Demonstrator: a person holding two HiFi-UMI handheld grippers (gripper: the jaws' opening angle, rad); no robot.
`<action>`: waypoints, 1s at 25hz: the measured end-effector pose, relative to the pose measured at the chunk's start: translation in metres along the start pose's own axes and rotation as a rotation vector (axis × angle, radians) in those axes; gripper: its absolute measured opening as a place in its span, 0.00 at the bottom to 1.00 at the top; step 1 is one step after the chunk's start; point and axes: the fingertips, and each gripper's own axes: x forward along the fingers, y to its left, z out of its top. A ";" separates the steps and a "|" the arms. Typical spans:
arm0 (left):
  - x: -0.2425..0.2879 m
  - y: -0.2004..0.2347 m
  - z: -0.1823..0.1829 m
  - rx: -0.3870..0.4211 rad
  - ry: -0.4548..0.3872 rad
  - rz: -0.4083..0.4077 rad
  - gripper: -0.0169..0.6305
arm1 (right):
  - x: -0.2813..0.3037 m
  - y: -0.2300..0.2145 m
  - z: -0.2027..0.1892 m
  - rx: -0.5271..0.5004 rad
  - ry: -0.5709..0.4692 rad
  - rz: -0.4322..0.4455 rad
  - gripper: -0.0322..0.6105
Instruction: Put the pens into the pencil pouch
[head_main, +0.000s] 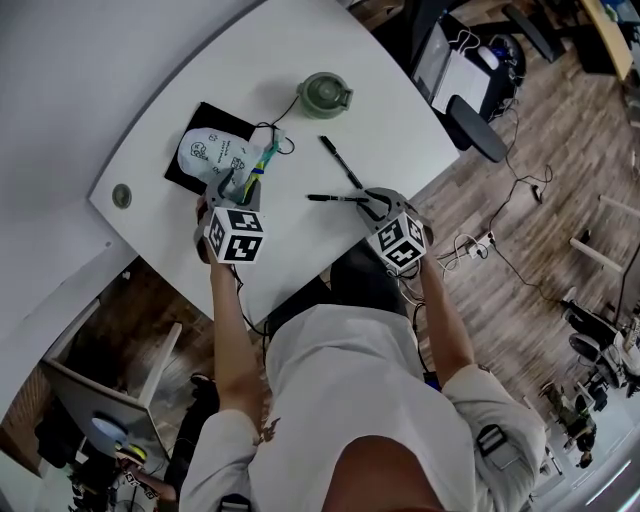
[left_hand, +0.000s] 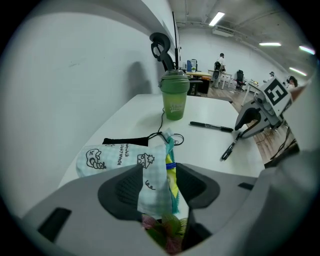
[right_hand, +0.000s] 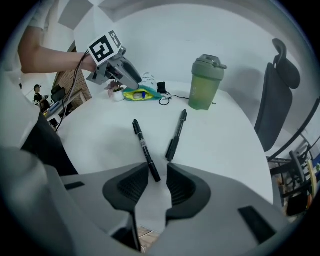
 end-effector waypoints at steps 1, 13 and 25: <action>0.000 0.000 0.000 -0.001 0.002 0.001 0.34 | 0.001 0.001 -0.001 -0.002 0.001 0.007 0.23; 0.004 0.002 -0.003 0.021 0.040 0.019 0.31 | 0.004 0.010 -0.001 -0.044 0.020 0.029 0.11; 0.009 0.006 -0.004 0.156 0.115 0.122 0.05 | -0.003 0.019 0.019 -0.020 -0.033 0.018 0.11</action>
